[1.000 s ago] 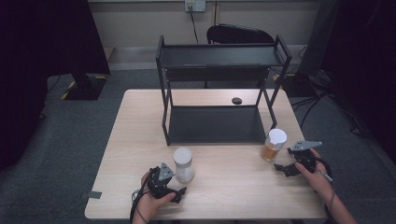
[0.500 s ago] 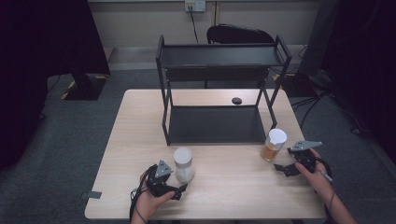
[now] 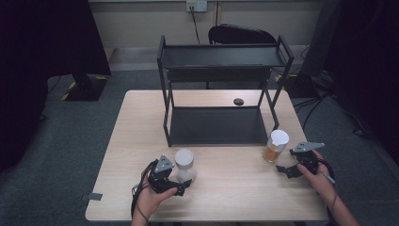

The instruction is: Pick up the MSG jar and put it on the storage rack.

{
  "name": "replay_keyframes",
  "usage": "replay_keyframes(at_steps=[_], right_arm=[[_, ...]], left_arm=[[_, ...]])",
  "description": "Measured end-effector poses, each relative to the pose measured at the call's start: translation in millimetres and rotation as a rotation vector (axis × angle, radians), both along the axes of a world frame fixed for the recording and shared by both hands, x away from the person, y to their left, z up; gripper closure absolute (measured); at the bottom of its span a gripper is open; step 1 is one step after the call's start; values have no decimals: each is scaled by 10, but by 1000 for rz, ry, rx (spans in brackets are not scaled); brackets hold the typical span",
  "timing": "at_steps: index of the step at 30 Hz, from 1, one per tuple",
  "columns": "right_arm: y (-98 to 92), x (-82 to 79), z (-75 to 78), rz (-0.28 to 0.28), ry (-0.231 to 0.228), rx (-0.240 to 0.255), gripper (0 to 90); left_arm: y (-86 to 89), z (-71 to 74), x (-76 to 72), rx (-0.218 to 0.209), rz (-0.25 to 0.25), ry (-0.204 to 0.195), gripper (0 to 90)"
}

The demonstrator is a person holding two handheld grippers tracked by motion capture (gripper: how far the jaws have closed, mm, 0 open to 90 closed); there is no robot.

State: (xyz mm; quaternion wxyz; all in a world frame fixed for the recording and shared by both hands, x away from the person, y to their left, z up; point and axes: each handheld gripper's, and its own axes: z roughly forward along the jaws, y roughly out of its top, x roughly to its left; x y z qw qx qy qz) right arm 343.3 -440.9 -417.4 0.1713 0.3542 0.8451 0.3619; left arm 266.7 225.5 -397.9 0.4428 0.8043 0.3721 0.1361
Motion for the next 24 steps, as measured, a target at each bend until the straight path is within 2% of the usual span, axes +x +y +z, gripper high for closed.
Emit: replay_keyframes(at_steps=[13, 18, 21, 24], right_arm=[[0, 0, 0, 0, 0, 0, 0], [0, 0, 0, 0, 0, 0, 0], [0, 0, 0, 0, 0, 0, 0], [0, 0, 0, 0, 0, 0, 0]], left_arm=[[-75, 148, 114, -15, -11, -11, 18], [-61, 129, 158, -52, -13, -7, 34], [-57, 113, 167, -57, -12, -16, 94], [-30, 86, 201, -89, -8, -6, 116]])
